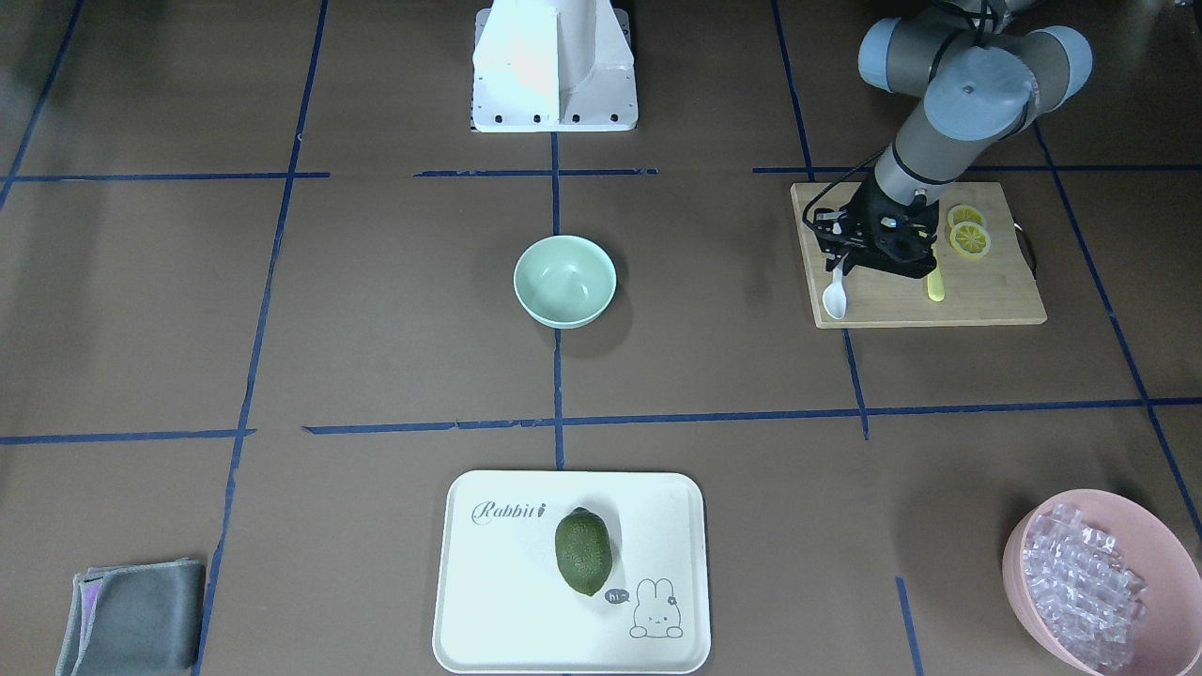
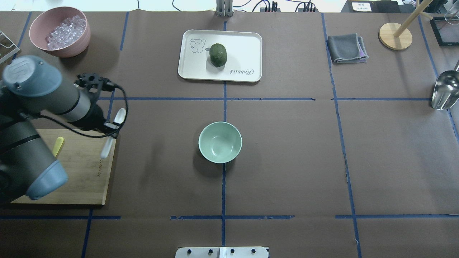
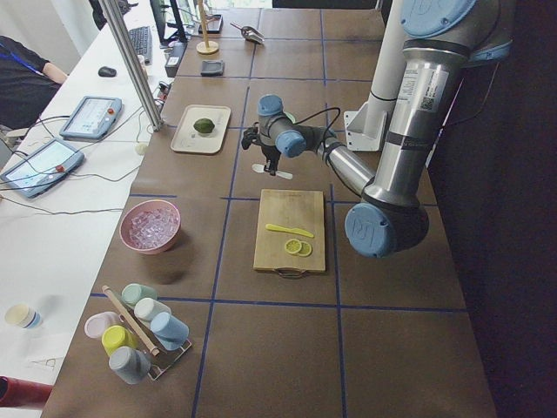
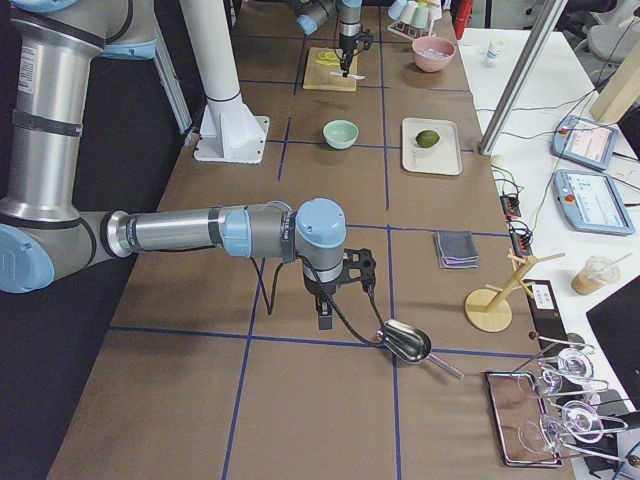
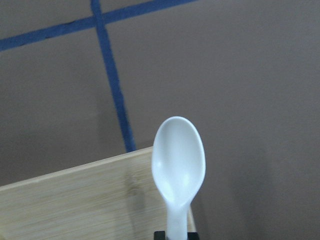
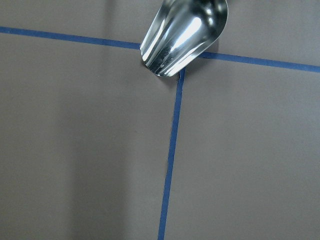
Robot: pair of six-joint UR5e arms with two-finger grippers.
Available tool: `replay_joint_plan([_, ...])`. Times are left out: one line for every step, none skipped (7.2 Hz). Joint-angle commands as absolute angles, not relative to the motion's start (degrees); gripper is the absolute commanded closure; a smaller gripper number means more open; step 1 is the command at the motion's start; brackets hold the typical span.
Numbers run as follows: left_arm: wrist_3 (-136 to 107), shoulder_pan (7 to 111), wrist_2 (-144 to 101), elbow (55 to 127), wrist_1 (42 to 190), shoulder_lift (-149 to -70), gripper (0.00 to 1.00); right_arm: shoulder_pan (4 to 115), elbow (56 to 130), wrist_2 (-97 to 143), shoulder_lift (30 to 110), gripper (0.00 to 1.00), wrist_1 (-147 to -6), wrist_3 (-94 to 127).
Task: Place spoon in bowl
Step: 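Lift the white spoon with the left gripper and carry it to the bowl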
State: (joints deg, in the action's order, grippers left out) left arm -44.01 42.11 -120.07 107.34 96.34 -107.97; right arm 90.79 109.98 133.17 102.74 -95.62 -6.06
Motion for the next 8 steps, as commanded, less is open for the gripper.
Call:
replay_joint_plan([-44.2,38.4,-119.8,103.6,93.8,-119.4,1.00,90.8,110.0,133.2,102.8,0.00,-95.6,-6.1])
replay_joint_plan([-44.8,36.4,-119.7,99.2,94.0,-125.7,0.99,90.8,110.0,133.2,102.8,0.00,-95.6,-6.1])
replay_joint_plan([-46.3,35.2,-119.7,96.8,94.1,-128.6,0.98,90.8,109.9,133.2,102.9,0.00,-95.6,-6.1])
replay_joint_plan([-47.9,32.1,-119.6,94.9,94.2,-131.0,0.98,90.8,109.9,133.3,103.0,0.00,-95.6,-6.1])
replay_joint_plan([-48.7,31.6,-119.6,92.2,94.1,-134.1,0.98,90.8,109.9,133.3,103.0,0.00,-95.6,-6.1])
replay_joint_plan([-50.2,29.3,-119.0,90.3,94.2,-135.8,0.96,90.7,109.9,133.3,103.0,0.00,-95.6,-6.0])
replay_joint_plan([-50.4,28.9,-117.4,89.4,94.3,-136.7,0.86,90.8,109.9,133.3,103.0,0.00,-95.6,-6.0])
replay_joint_plan([-50.4,28.9,-117.4,89.3,94.3,-136.8,0.35,90.8,109.8,133.3,103.0,0.00,-95.6,-6.0])
